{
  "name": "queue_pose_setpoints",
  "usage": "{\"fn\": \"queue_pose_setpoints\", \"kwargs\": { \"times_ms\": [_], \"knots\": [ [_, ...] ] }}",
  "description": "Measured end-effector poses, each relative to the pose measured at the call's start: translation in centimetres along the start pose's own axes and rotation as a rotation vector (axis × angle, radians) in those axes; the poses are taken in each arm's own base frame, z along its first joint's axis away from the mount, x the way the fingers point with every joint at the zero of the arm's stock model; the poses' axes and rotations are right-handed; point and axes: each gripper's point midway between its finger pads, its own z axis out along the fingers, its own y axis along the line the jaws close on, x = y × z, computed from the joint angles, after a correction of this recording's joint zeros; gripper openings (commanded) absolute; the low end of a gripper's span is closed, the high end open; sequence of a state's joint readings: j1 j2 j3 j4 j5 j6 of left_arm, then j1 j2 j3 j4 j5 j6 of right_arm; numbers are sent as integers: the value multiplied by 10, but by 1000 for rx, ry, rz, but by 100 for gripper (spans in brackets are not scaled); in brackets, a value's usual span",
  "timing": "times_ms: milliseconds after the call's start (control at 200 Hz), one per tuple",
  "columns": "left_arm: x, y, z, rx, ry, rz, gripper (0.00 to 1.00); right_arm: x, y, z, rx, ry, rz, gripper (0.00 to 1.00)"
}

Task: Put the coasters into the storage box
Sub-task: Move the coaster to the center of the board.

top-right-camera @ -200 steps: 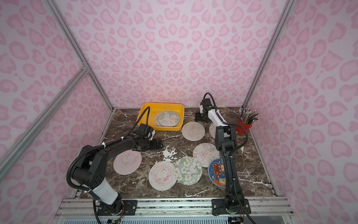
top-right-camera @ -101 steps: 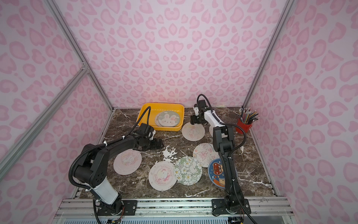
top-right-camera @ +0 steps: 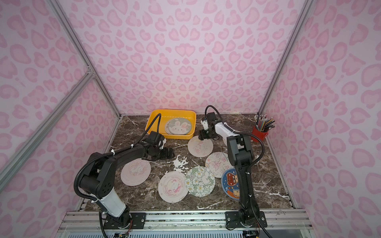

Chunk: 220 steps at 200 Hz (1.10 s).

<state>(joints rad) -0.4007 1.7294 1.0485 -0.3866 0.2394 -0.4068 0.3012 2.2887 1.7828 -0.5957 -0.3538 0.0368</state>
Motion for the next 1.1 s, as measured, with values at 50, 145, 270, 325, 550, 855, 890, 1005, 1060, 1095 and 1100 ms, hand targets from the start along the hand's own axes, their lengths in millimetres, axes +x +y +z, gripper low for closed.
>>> {"fn": "queue_pose_setpoints", "kwargs": {
  "times_ms": [50,145,270,325,550,855,890,1005,1060,1095,1100],
  "knots": [
    [0,-1,0,1,0,2,100,5,6,-1,-12,3,-4,73],
    [-2,-3,0,4,-3,6,100,15,19,-2,-31,14,-11,73],
    [-2,-6,2,6,3,12,100,28,42,-2,-71,35,-30,74],
    [-2,-9,4,7,5,15,100,31,50,-2,-90,36,-35,75],
    [-1,-33,11,29,14,58,100,51,52,-18,-110,60,40,78],
    [9,-62,29,36,50,75,95,81,38,-44,-70,80,117,77],
    [11,-64,31,34,54,72,94,87,37,-44,-70,87,122,76],
    [14,-69,34,29,58,73,90,105,37,-41,-75,118,131,75],
    [13,-69,36,25,55,71,89,109,39,-41,-79,122,131,74],
    [14,-69,37,19,55,65,88,109,40,-40,-84,120,128,74],
    [13,-69,37,19,54,64,88,109,41,-40,-84,119,127,74]
  ]
}}
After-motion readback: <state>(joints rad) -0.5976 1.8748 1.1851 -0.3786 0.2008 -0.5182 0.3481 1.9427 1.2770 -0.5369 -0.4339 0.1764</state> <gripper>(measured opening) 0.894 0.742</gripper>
